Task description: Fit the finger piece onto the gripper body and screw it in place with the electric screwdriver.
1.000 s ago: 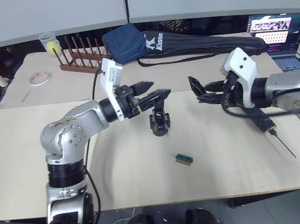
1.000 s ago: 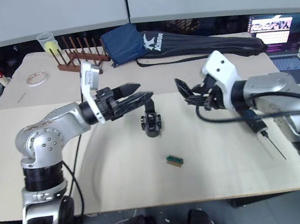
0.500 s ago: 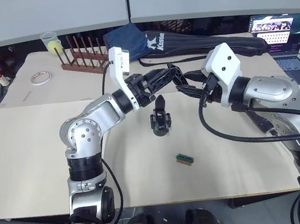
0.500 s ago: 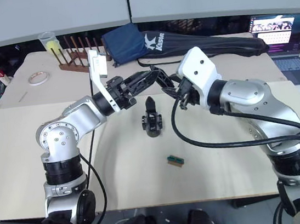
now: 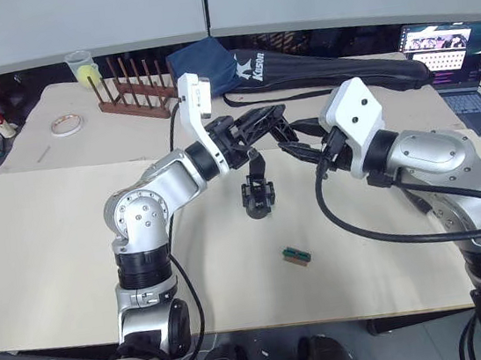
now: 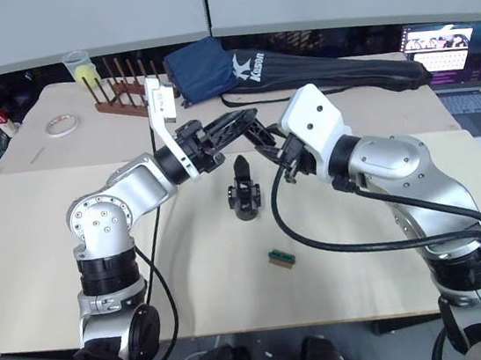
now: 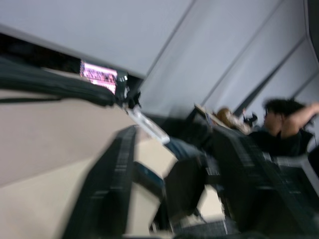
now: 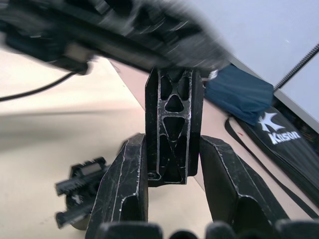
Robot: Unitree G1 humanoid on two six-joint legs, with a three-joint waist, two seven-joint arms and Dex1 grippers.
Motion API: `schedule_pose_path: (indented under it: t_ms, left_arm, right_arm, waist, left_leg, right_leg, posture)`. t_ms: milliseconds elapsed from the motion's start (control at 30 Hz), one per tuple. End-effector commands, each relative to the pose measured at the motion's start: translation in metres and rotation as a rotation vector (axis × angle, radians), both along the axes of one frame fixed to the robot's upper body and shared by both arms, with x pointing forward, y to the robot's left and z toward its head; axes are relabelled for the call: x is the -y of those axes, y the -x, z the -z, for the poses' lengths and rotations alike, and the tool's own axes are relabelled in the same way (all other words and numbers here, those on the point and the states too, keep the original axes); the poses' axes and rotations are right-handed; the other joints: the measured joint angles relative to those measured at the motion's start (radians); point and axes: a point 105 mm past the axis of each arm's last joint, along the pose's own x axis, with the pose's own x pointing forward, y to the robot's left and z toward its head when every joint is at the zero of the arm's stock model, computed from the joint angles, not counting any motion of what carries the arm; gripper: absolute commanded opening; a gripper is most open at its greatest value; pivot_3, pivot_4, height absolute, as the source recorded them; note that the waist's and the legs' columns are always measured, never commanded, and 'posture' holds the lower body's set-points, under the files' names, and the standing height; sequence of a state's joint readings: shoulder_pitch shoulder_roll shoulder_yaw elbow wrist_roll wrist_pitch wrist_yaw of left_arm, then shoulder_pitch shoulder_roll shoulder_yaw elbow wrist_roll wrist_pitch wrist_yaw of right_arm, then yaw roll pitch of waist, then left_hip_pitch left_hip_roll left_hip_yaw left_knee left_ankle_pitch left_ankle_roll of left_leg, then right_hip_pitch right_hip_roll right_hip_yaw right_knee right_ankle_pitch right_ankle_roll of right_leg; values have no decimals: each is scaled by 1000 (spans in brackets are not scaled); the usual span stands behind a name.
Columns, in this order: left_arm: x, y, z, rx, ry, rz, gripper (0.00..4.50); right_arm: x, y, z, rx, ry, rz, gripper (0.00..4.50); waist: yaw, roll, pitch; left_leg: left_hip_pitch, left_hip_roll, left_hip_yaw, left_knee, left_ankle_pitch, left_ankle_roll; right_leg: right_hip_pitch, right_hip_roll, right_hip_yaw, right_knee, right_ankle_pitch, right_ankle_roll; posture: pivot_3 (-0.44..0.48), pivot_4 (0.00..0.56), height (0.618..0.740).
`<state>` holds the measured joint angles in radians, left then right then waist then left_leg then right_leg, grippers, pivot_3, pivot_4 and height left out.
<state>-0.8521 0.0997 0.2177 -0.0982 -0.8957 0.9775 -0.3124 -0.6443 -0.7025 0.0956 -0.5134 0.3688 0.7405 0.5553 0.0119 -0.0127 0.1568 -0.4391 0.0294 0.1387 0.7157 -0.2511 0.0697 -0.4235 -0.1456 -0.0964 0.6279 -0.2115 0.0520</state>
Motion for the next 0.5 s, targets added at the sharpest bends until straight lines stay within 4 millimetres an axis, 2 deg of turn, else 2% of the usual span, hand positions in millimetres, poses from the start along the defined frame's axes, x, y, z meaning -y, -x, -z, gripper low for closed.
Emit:
schedule_pose_path:
  t_ms: [33,67,100,167,267,333,500]
  left_arm:
    - [2,6,-13,40,30,36,3156]
    - [3,7,-10,34,19,43,3156]
    - [4,8,-8,24,15,49,2897]
    - [6,10,-6,18,15,67,2193]
    - [7,9,-4,5,24,67,767]
    - [7,7,-4,-4,27,62,5]
    - [8,7,-4,-4,24,63,0]
  right_arm:
    - [2,4,-14,23,-66,13,1113]
    - [1,5,-16,23,-76,15,1113]
    - [0,5,-17,24,-81,16,1113]
    - [0,6,-19,25,-84,21,1113]
    - [0,6,-21,31,-86,29,1113]
    - [0,7,-23,42,-86,36,1113]
    - [-1,9,-27,105,-40,43,1113]
  waist:
    - [-1,0,0]
    - [-1,0,0]
    - [-1,0,0]
    - [0,0,0]
    - [0,0,0]
    - [-1,0,0]
    - [-1,0,0]
  left_leg:
    - [0,0,0,0,0,0]
    - [0,0,0,0,0,0]
    - [0,0,0,0,0,0]
    - [0,0,0,0,0,0]
    - [0,0,0,0,0,0]
    - [0,0,0,0,0,0]
    - [0,0,0,0,0,0]
  right_leg:
    - [0,0,0,0,0,0]
    - [0,0,0,0,0,0]
    - [0,0,0,0,0,0]
    - [0,0,0,0,0,0]
    - [0,0,0,0,0,0]
    - [0,0,0,0,0,0]
    - [0,0,0,0,0,0]
  posture:
    - [0,150,730]
    - [0,150,730]
    - [0,150,730]
    - [0,150,730]
    - [0,150,730]
    - [0,150,730]
    - [0,150,730]
